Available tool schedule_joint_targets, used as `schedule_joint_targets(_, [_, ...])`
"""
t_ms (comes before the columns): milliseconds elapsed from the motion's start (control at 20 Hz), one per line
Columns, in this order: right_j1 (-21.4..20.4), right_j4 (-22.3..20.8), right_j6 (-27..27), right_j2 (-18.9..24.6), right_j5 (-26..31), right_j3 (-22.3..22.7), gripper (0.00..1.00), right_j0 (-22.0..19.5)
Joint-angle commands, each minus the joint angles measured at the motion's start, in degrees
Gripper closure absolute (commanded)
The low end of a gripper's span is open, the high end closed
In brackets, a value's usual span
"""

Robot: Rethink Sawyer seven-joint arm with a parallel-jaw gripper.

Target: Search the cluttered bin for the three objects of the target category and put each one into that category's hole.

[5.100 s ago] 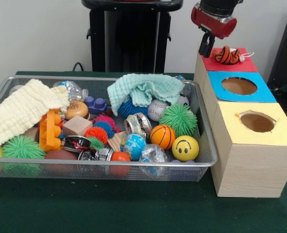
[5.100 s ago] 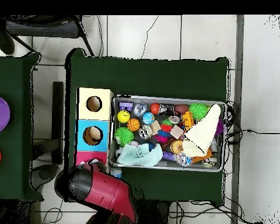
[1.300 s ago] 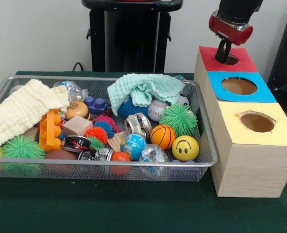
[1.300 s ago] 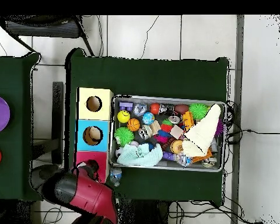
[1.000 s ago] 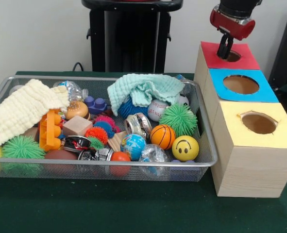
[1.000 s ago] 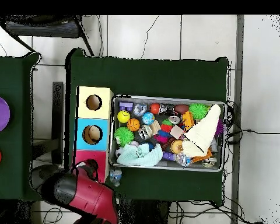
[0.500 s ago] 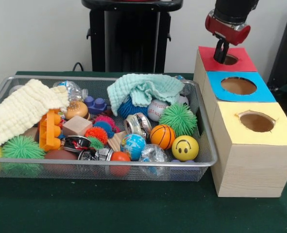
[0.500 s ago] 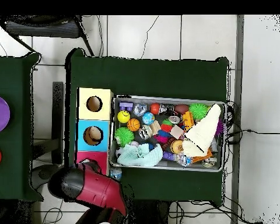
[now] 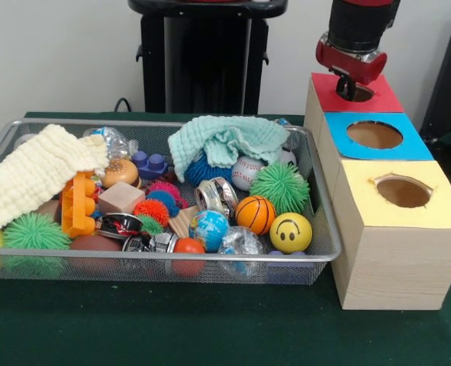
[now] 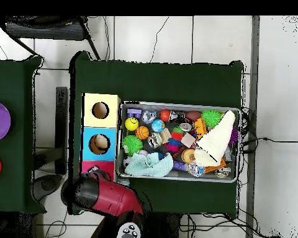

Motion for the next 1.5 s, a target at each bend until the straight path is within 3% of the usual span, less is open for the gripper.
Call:
schedule_joint_targets(50, [0.0, -4.2, 5.8, 1.2, -5.8, 5.0, 1.00, -2.3])
schedule_joint_targets(250, [-2.0, -4.1, 7.2, -0.4, -2.9, 5.3, 1.00, -0.4])
schedule_joint_targets(350, [-1.3, -3.4, 8.2, -1.5, -0.3, 3.0, 1.00, 1.5])
schedule_joint_targets(650, [-1.8, -3.3, 7.9, -3.3, 5.0, -0.4, 1.00, 2.3])
schedule_joint_targets(850, [-1.8, -2.7, 7.7, -2.4, 5.2, -1.4, 1.00, 1.4])
schedule_joint_targets(1100, [-3.0, -1.4, 9.2, -0.6, 3.9, 0.7, 1.00, 1.5])
schedule_joint_targets(1500, [-4.0, 0.1, 13.8, -3.1, 6.0, -0.3, 1.00, 6.9])
